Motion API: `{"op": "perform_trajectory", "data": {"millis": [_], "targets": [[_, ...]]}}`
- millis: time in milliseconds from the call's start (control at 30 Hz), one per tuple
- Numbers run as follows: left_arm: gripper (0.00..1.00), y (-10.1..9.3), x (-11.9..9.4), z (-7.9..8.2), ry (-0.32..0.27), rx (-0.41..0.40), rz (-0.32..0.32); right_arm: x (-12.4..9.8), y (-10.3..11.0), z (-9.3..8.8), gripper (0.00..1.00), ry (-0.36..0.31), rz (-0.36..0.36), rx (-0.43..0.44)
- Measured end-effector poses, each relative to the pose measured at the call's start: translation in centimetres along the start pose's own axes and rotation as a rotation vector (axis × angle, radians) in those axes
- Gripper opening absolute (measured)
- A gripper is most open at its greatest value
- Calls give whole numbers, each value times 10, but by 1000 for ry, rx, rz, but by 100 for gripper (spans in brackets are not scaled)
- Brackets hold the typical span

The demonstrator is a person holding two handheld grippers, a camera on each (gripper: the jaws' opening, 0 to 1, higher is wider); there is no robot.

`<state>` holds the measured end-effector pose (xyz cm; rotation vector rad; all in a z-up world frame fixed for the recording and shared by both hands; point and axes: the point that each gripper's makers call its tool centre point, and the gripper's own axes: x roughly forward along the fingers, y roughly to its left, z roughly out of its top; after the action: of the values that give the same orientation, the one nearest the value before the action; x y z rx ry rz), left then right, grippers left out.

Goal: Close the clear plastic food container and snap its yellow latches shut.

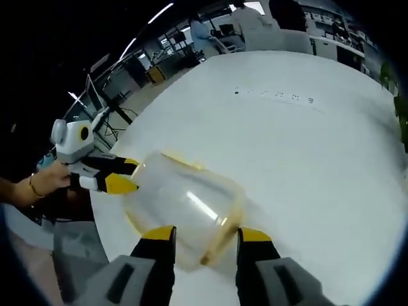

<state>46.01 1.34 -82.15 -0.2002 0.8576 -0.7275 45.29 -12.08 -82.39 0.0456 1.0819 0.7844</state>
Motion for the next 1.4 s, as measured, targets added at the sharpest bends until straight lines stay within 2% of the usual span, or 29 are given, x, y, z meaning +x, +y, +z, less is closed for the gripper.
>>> {"op": "perform_trajectory", "data": {"millis": [100,133,200,433,600,633,667,700,733,833,933,1167,1400], "targets": [[32,-1,1,0,12,4,-6,1,1,-1,34,16,12,-1],[32,0,1,0,15,5,-7,5,6,-7,34,12,30,32],[31,0,1,-1,17,2,-10,6,10,-13,34,11,27,23],[31,0,4,-1,35,-42,-54,5,5,-4,34,14,28,27],[30,-1,4,-2,43,-73,-61,3,3,-1,34,25,25,36],[29,-12,6,2,36,-96,-125,4,5,-1,34,24,30,38],[29,-20,-3,-9,109,-169,-159,3,5,2,35,17,13,33],[29,-8,0,2,29,-140,-85,2,4,6,35,10,15,30],[29,-10,-2,-3,45,-121,-90,1,3,7,35,11,13,30],[30,-6,2,-7,38,-111,-91,0,2,5,35,8,13,30],[30,-6,5,-6,55,-102,-85,-1,-1,6,35,4,11,30],[31,-6,5,-6,28,-94,-82,-1,2,2,36,-28,-14,36],[31,-3,1,-9,39,-69,-86,1,7,-3,37,-43,-24,45]]}}
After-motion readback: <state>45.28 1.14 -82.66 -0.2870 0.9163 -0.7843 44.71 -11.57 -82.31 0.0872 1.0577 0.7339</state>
